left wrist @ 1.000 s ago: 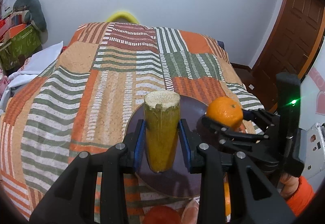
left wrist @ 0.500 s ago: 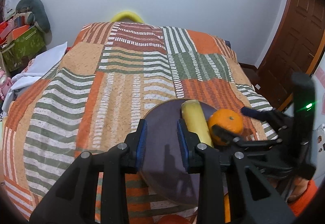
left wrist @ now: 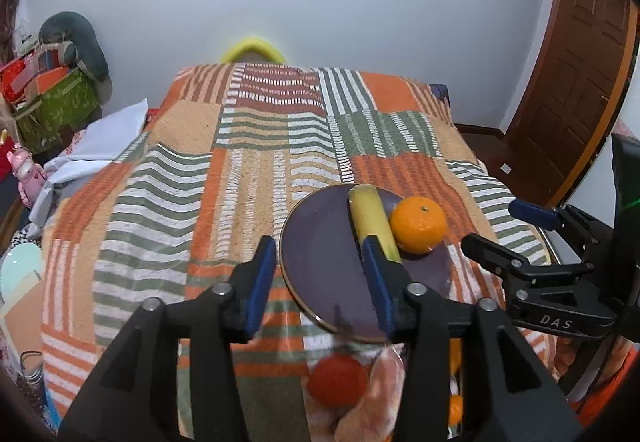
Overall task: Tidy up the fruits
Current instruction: 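Place the corn cob on the purple plate with the left tool while the right places the orange, then grasp the red tomato with the left tool while the right tool grasps the green gourd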
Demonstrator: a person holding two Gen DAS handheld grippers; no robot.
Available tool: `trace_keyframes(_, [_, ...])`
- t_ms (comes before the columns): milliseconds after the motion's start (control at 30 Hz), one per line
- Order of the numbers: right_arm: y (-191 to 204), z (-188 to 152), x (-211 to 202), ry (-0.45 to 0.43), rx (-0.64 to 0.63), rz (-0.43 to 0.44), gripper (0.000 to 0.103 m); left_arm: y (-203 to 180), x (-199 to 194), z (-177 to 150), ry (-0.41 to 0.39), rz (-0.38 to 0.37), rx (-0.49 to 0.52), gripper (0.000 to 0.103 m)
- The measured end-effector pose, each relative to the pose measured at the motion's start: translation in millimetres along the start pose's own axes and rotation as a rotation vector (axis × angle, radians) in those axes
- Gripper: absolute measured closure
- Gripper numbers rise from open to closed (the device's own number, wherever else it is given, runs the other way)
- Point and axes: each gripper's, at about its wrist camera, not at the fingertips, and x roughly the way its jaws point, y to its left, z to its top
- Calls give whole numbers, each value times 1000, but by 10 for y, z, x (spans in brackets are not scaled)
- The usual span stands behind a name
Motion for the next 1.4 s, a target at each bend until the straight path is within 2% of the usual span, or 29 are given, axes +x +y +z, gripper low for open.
trace_keyframes(100, [42, -86, -161, -12, -2, -10, 19, -31, -219, -59, -24, 13, 12, 45])
trace_keyframes(433, [41, -486, -438, 20, 46, -20, 19, -10, -597, -318, -18, 30, 8, 30])
trace_keyframes(800, [-9, -991, -306, 140, 97, -38, 19, 5, -525, -706, 29, 52, 30, 28])
trace_keyframes(1033, [47, -1075, -33, 205, 103, -19, 21, 127, -323, -870, 65, 43, -40, 28])
trace_keyframes(1067, [53, -1083, 0, 212, 109, -15, 22, 140, -300, -886, 68, 43, -42, 28])
trace_keyframes(1133, [57, -1095, 54, 228, 114, -3, 34, 160, -247, -913, 75, 31, -49, 28])
trace_keyframes(1300, [74, -1151, 112, 248, 118, 31, 42, 141, -105, -962, 95, 25, -36, 28])
trace_keyframes(1400, [110, -1169, 74, 243, 91, 60, 52, 117, -3, -977, 124, 20, -28, 28])
